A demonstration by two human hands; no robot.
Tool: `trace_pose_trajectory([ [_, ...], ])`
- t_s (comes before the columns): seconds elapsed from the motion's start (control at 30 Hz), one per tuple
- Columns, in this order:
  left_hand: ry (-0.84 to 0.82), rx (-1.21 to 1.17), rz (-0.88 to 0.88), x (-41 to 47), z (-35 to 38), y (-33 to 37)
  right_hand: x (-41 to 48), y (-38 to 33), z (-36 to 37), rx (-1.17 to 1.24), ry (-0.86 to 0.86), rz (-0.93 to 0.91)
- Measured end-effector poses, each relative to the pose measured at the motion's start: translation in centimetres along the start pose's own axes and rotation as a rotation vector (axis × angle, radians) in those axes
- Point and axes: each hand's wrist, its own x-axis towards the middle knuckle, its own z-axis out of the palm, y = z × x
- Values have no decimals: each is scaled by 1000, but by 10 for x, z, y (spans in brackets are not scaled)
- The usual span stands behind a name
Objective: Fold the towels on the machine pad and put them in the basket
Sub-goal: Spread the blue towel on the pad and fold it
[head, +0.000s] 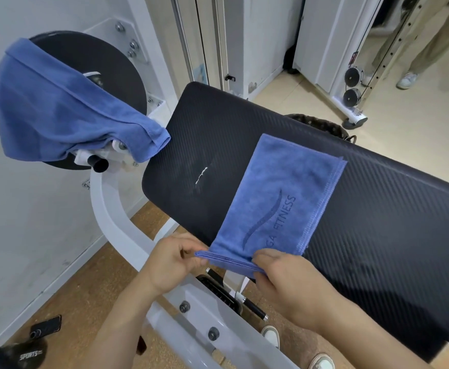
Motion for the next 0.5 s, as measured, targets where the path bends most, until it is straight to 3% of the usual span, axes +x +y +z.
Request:
trace_pose_trajectory([
  [0.17, 5, -49, 5, 9, -23, 23, -7, 0, 1, -43, 312, -10],
  [0.23, 8, -175, 29, 18, -30, 42, -7, -5, -14, 31, 343, 30],
  [0.33, 10, -179, 45, 36, -31, 71, -7, -5, -40, 125, 274, 152],
  [0.5, 66, -227, 91, 78, -23, 103, 8, 20, -71, 269, 526, 245],
])
